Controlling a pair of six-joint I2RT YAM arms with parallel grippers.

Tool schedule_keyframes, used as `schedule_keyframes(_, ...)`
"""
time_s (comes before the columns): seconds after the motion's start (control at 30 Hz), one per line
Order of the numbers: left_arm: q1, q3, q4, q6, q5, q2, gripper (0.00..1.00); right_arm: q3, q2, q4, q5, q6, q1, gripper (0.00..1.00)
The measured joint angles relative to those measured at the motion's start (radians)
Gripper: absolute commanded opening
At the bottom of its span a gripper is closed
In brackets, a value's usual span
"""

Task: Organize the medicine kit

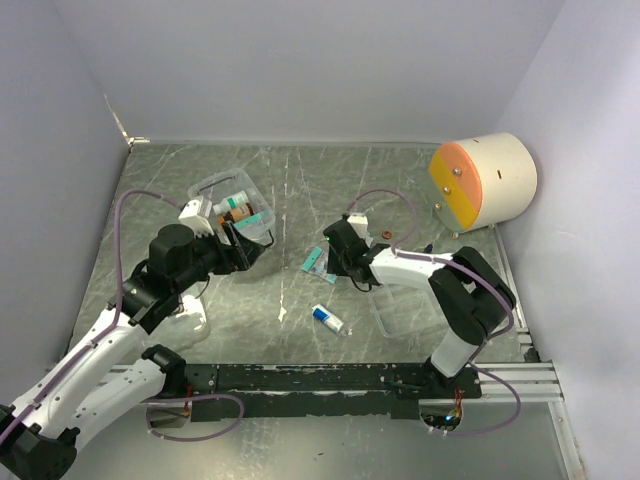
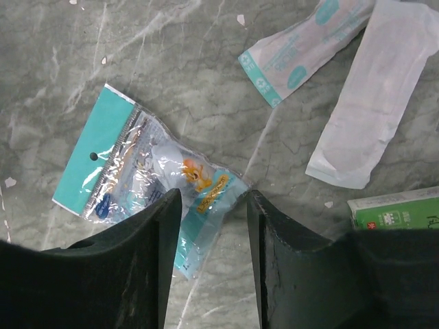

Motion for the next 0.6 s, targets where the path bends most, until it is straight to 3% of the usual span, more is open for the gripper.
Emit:
schedule_keyframes(0.1,0.000,-0.005,0.004,-0.011,0.000,0.000,0.86,0.018,0.017,-0.008,0.003,-0.007,0.000,0.38)
schedule_keyframes(0.33,0.000,-0.007,0.004,-0.037,-0.029,-0.003,0.95,0.033,0.031,-0.018,0.003,-0.023,0.000,0.10)
schedule_keyframes(0.6,0.000,0.020,-0.038,0.027,-0.037,-0.001,1.00,-0.009,-0.060,-0.048,-0.037,-0.046,-0.001,0.10)
